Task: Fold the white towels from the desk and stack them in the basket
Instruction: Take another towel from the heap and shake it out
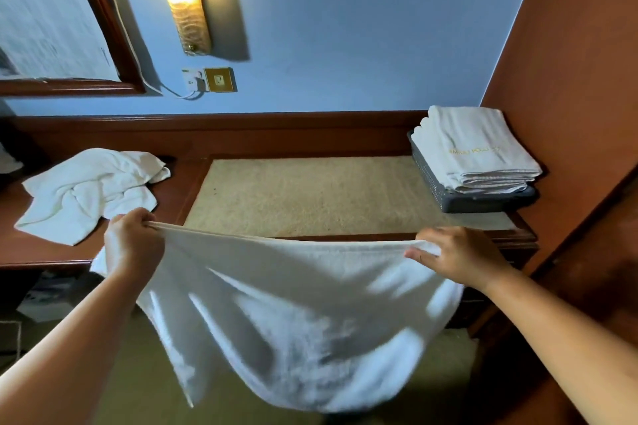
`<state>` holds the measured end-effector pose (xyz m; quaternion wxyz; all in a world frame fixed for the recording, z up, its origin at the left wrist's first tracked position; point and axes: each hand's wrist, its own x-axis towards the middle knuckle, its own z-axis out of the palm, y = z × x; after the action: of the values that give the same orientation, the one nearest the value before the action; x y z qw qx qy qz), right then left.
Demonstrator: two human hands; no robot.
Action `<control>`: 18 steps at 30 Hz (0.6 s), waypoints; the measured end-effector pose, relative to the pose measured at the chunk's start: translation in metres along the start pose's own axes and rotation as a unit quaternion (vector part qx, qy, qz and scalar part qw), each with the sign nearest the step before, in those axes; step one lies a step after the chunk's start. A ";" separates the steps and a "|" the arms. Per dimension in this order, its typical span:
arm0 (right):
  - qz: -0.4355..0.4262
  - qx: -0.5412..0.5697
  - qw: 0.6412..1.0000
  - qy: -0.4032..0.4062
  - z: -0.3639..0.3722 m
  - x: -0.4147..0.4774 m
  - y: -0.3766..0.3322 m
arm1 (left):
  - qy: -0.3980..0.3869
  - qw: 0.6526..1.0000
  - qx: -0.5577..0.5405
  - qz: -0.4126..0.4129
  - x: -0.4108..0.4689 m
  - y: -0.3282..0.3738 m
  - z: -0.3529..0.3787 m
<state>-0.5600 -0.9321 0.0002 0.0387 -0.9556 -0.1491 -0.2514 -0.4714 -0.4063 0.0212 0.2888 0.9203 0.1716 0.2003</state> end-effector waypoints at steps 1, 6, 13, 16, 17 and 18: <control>0.015 -0.015 1.000 0.005 -0.002 0.005 0.003 | 0.014 1.000 -0.006 0.017 -0.001 0.002 0.001; 0.175 -0.021 0.983 -0.046 -0.010 0.031 -0.001 | 0.029 0.998 -0.027 0.042 -0.007 0.018 0.002; 0.292 0.120 0.939 -0.137 -0.007 0.044 -0.019 | -0.064 0.996 -0.057 0.024 -0.045 0.050 -0.013; 0.201 0.193 0.930 -0.238 -0.013 0.048 -0.051 | -0.133 0.985 -0.088 0.059 -0.066 0.066 -0.009; 0.151 0.223 0.921 -0.280 -0.015 0.050 -0.069 | -0.161 0.979 -0.094 0.081 -0.073 0.072 -0.006; 0.120 0.250 0.915 -0.292 -0.017 0.051 -0.085 | -0.194 0.970 -0.097 0.107 -0.082 0.080 -0.005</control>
<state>-0.5511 -0.8400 0.0400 0.2609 -0.9562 -0.0962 0.0911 -0.5280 -0.5015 0.0506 0.3811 0.9224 -0.0078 0.0631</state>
